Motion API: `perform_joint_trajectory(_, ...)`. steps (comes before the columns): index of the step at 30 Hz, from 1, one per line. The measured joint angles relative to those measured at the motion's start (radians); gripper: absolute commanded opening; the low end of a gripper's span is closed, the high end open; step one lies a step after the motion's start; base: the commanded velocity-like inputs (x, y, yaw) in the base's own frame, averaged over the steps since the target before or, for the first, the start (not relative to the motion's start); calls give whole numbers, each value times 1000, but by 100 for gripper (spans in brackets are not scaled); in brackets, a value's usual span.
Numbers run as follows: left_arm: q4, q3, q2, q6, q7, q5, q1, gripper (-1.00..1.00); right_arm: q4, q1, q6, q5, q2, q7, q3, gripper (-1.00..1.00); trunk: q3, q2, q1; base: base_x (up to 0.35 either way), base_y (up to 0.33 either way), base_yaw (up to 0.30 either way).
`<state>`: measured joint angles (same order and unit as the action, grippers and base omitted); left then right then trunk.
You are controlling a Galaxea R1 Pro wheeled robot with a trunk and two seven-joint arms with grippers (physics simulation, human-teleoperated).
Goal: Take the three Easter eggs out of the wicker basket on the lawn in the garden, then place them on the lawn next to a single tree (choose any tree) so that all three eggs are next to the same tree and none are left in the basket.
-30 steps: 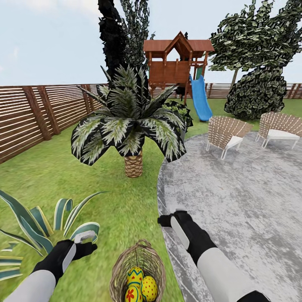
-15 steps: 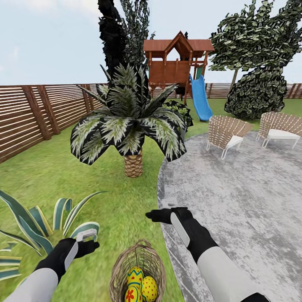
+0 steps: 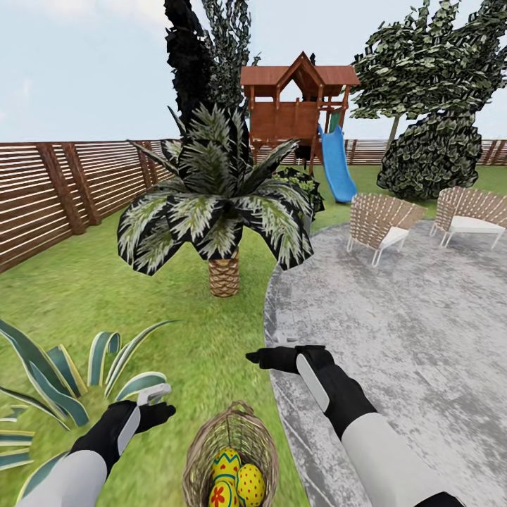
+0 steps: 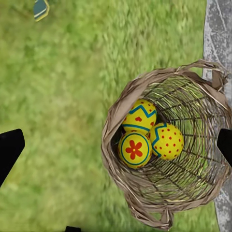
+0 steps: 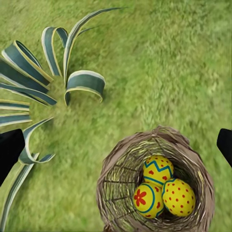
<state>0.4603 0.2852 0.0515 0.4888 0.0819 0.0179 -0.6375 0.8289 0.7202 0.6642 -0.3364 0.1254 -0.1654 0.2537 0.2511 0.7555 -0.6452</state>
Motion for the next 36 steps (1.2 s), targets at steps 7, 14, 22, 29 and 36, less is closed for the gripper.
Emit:
perform_joint_trajectory(7,0,-1,0,0,0,0,0,100,0,0,-4,0,2,8,1,100,22,49,-27,0,0,0)
perform_joint_trajectory(14,0,-2,0,1,0,0,0,100,-2,0,-5,0,7,9,1,100,44,98,-54,0,0,0)
perform_joint_trajectory(22,0,-3,0,6,0,-1,0,100,-7,0,-5,-1,10,5,1,100,69,154,-84,0,0,0)
perform_joint_trajectory(29,0,-4,-1,12,2,-1,0,100,-8,0,-6,-1,12,6,1,100,91,203,-111,0,0,0)
perform_joint_trajectory(36,4,-5,0,16,4,-1,0,100,-9,0,-6,-2,14,9,1,100,113,252,-138,0,0,0)
